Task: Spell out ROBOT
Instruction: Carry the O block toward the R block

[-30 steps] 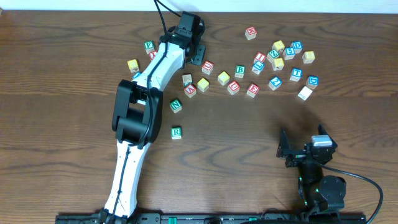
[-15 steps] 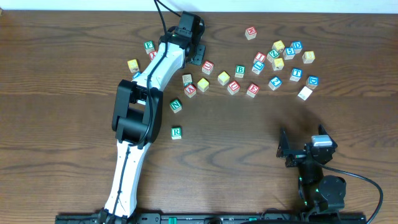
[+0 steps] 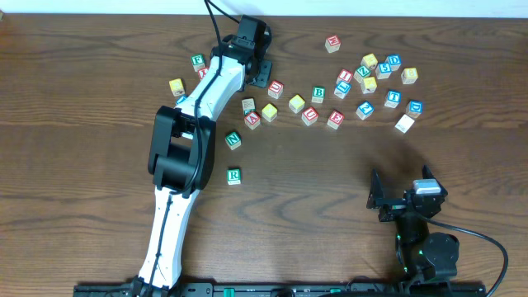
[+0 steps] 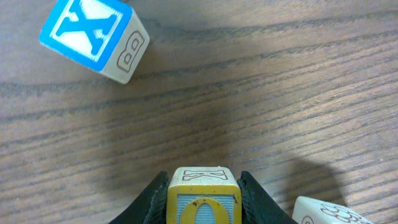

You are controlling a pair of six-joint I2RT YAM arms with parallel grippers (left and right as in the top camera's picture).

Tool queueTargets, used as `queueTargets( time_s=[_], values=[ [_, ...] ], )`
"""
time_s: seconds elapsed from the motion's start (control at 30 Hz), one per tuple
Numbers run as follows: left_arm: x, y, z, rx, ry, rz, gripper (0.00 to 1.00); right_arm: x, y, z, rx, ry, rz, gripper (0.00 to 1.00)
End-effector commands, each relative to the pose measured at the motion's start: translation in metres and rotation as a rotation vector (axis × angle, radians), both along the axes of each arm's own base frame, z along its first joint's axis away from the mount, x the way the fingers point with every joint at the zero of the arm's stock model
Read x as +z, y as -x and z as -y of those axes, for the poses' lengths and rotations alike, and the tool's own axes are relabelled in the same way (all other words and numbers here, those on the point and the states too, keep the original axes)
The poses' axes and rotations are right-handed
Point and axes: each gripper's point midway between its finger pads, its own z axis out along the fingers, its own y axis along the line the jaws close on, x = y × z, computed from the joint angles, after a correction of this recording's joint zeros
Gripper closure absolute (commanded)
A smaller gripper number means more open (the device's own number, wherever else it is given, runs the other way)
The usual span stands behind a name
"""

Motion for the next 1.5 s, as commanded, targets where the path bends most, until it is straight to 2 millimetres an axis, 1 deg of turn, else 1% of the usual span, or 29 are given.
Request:
queueTargets(
  time_s=[0.0, 0.13, 0.17, 0.23, 0.33, 0.4, 0.43, 0.53, 0.57, 0.67, 0.73, 0.8, 0.93, 1.0, 1.03, 1.1, 1.2, 1.33, 1.47],
  values=[
    [0.029, 0.001, -0.001, 0.033, 0.039, 0.019, 0.93, -0.001, 0.000, 0.001, 0.000, 0.010, -0.002, 0.01],
    [0.084, 0.002, 0.006, 0.013, 0.105, 0.087, 0.93, -0.001, 0.000, 0.001, 0.000, 0.010, -0.003, 0.01],
    [0.103, 0.004, 0.005, 0.015, 0.115, 0.113, 0.93, -0.001, 0.000, 0.001, 0.000, 0.010, -0.003, 0.01],
    [0.135, 0.008, 0.004, 0.013, 0.131, 0.154, 0.92, -0.001, 0.000, 0.000, 0.001, 0.010, -0.003, 0.01],
    [0.186, 0.021, 0.000, 0.010, 0.152, 0.216, 0.92, -0.001, 0.000, 0.001, 0.000, 0.010, -0.002, 0.01],
    [0.218, 0.034, -0.004, 0.012, 0.167, 0.246, 0.92, -0.001, 0.000, 0.001, 0.000, 0.010, -0.002, 0.01],
    [0.235, 0.044, -0.007, 0.014, 0.173, 0.258, 0.93, -0.001, 0.000, 0.001, 0.000, 0.010, -0.002, 0.01],
    [0.270, 0.071, -0.016, 0.016, 0.180, 0.271, 0.93, -0.001, 0.000, 0.001, 0.000, 0.010, -0.003, 0.01],
    [0.280, 0.083, -0.020, 0.025, 0.185, 0.264, 0.93, -0.001, 0.000, 0.001, 0.000, 0.010, -0.003, 0.01],
    [0.295, 0.115, -0.031, 0.063, 0.196, 0.215, 0.93, -0.001, 0.000, 0.001, 0.000, 0.010, -0.003, 0.01],
    [0.295, 0.138, -0.039, 0.086, 0.188, 0.157, 0.93, -0.001, 0.000, 0.001, 0.000, 0.010, -0.003, 0.01],
    [0.291, 0.157, -0.046, 0.101, 0.171, 0.093, 0.93, -0.001, 0.000, 0.000, 0.001, 0.010, -0.002, 0.01],
    [0.271, 0.191, -0.053, 0.103, 0.108, -0.049, 0.93, -0.001, 0.000, 0.001, 0.000, 0.010, -0.002, 0.01],
    [0.259, 0.202, -0.054, 0.103, 0.064, -0.102, 0.93, -0.001, 0.000, 0.001, 0.000, 0.010, -0.002, 0.01],
    [0.249, 0.208, -0.054, 0.112, 0.036, -0.131, 0.92, -0.001, 0.000, 0.001, 0.000, 0.010, -0.002, 0.01],
    [0.234, 0.215, -0.050, 0.120, 0.007, -0.167, 0.93, -0.001, 0.000, 0.001, 0.000, 0.010, -0.002, 0.01],
    [0.208, 0.224, -0.037, 0.098, -0.029, -0.208, 0.93, -0.001, 0.000, 0.001, 0.000, 0.010, -0.003, 0.01],
    [0.164, 0.236, -0.011, 0.056, -0.059, -0.241, 0.92, -0.001, 0.000, 0.001, 0.000, 0.010, -0.003, 0.01],
    [0.118, 0.249, 0.008, 0.066, -0.070, -0.261, 0.92, -0.001, 0.000, 0.001, 0.000, 0.010, -0.003, 0.01]
  ],
)
